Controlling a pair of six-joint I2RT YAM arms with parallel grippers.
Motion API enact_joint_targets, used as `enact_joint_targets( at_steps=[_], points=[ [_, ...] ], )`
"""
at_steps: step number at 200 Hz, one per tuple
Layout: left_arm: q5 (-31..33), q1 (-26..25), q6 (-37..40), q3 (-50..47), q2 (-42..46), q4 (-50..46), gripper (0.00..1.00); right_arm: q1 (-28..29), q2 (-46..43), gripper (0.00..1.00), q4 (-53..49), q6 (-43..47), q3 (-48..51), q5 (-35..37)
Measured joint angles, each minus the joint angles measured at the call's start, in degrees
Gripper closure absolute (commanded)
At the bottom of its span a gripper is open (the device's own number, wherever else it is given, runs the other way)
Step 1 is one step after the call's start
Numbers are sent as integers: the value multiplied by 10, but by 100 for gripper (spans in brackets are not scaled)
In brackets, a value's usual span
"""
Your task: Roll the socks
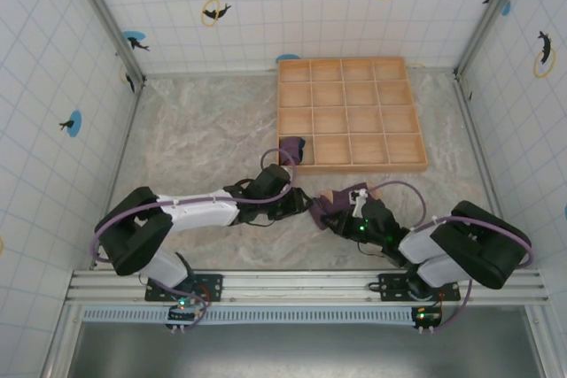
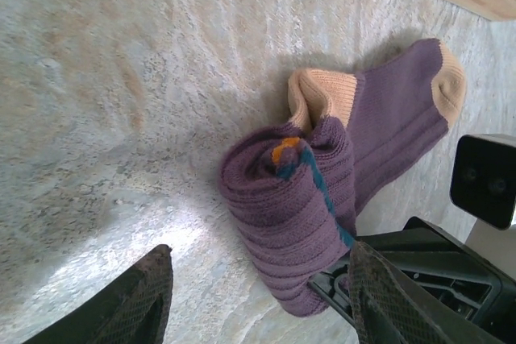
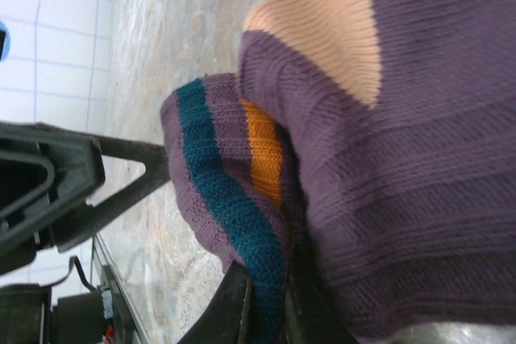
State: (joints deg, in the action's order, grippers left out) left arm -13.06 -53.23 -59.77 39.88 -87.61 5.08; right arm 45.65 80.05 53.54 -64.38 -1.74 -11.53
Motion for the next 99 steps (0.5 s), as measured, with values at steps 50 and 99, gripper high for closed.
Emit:
enact_joint_targets(
  at_steps=[50,99],
  points=[
    [-9,-9,0,0,-39,38,49,-14,0,100,-16,-45,0,-3],
    [-14,-14,0,3,-82,78,52,-19,12,100,-8,-57,0,-9]
  ],
)
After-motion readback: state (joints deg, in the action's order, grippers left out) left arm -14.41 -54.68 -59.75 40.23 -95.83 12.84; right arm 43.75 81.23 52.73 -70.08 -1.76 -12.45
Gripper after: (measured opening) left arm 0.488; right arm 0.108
